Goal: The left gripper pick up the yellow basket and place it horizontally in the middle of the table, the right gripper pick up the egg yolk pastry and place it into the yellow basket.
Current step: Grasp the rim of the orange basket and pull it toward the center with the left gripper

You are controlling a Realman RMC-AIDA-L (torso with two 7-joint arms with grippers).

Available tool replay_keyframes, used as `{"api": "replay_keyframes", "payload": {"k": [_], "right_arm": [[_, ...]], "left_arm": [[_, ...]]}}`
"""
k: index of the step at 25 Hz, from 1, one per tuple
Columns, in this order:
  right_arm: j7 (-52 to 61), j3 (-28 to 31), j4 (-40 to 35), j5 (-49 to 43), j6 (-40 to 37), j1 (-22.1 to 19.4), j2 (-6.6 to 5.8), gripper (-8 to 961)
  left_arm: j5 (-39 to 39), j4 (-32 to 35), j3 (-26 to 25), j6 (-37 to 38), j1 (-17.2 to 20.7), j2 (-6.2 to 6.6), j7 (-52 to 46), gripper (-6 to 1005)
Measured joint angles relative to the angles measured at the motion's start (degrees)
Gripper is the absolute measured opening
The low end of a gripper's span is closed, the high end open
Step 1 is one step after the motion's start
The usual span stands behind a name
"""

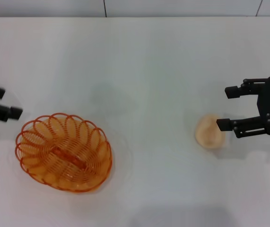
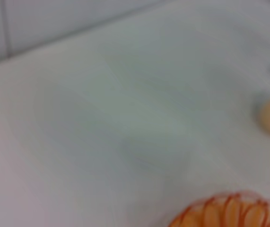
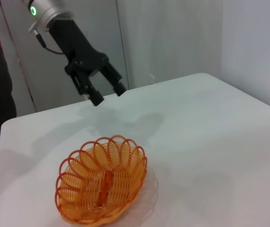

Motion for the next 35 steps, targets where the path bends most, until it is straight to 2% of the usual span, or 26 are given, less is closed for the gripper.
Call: {"api": "replay_keyframes", "payload": {"k": [6,12,20,25,35], "right_arm": [[0.23,-0.29,-0.3,0.35,0.01,0.41,0.01,814],[0.81,-0.92,-0.41,0.44,0.08,0.61,0.01,814],[1.25,-1.46,-0.38,0.49,0.09,0.61,0.01,813],[1.58,-1.52,-0.49,0.49,0.09,0.61,0.04,813],[1.6,-1.75,-0.02,0.49,0.09,0.61,0.09,814]], "left_arm": [[6.27,-1.65,0.51,1.03,-1.71,-0.34,-2.82,865],[11.76,-6.4,1.21,-0.96,-3.84,-1.19,-7.28,864],[13.84,-10.0,1.46,-3.63,-5.0,-1.81,-12.54,862],[15.54,-10.49,4.42,-5.31,-5.42,-2.04,-15.58,861],[19.62,-15.77,5.08,-7.59,-10.09,-2.46,-16.59,858]]}}
